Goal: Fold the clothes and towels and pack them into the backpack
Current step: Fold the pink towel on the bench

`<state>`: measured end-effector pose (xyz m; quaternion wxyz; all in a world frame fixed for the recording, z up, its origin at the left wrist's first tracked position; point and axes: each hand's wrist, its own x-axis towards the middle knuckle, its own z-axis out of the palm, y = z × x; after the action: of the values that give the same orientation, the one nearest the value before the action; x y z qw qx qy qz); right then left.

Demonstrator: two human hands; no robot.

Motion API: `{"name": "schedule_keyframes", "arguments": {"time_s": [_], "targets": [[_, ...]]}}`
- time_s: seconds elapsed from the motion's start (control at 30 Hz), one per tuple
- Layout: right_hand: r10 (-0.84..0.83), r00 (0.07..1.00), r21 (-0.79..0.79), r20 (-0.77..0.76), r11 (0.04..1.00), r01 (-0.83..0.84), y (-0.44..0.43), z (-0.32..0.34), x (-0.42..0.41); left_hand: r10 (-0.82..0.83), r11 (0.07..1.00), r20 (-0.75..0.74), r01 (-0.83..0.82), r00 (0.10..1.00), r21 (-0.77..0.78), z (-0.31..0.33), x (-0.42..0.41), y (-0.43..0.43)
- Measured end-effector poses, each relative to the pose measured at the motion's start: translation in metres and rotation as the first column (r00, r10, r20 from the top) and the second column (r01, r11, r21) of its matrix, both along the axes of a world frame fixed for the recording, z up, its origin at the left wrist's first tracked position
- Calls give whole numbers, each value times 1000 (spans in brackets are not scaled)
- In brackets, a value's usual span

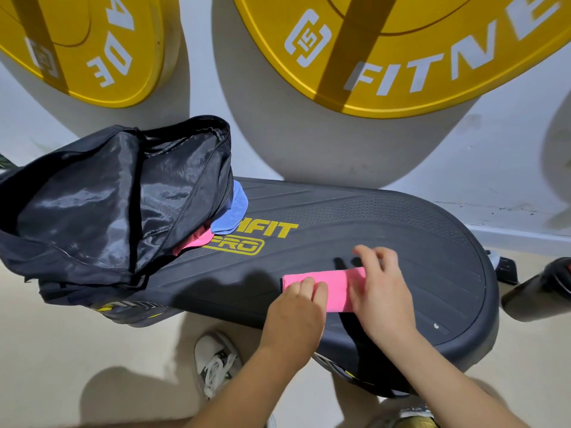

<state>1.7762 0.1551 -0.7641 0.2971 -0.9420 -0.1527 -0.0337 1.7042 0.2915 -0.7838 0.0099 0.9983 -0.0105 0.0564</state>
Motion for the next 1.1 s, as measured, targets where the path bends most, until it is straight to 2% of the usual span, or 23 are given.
{"name": "schedule_keyframes", "arguments": {"time_s": [0.03,0.07,0.1,0.17,0.27,0.57,0.67,0.77,0.83,0.87,0.9,0.93,0.97,1.0,1.03,1.1], "targets": [[106,981,-44,161,994,-100,-1,3,-5,6,1000,11,-6,1000,5,0,2,0],[212,943,-112,256,976,-189,-2,4,-9,7,1000,30,-8,1000,12,1,4,0],[305,910,-193,280,947,-258,-4,1,-12,6,1000,45,-7,999,21,2,6,0],[389,899,-304,204,898,-319,-11,-12,-13,-4,1000,61,3,998,30,4,8,-1],[390,916,-312,92,885,-345,-20,-30,-12,-18,999,54,15,998,52,3,10,-1],[326,945,-132,-30,936,-327,-15,-31,-5,-12,984,103,-6,995,177,1,21,-4],[315,946,-26,-71,948,-317,-13,-25,5,-5,980,37,-2,999,201,3,28,-6],[211,928,228,-307,963,-144,-10,-9,14,145,989,-45,-143,988,46,31,39,-1],[210,808,467,-550,880,90,-10,4,16,241,960,-191,-262,951,-94,36,46,13],[246,743,544,-622,818,185,-10,11,14,234,923,-261,-298,937,-244,40,46,21],[274,703,581,-656,778,240,-12,17,12,230,821,-284,-342,931,-458,46,45,29],[299,680,605,-670,751,266,-13,24,9,243,641,-289,-376,926,-669,55,42,34],[326,651,609,-685,747,267,-13,34,4,240,417,-314,-390,919,-821,64,36,33],[374,607,616,-702,747,252,-13,43,-1,231,211,-326,-374,917,-903,74,28,29],[437,559,633,-705,743,217,-12,54,-5,217,56,-316,-335,924,-941,81,21,23],[521,540,678,-661,723,133,-6,75,-17,218,-111,-290,-271,932,-956,92,4,8]]}}
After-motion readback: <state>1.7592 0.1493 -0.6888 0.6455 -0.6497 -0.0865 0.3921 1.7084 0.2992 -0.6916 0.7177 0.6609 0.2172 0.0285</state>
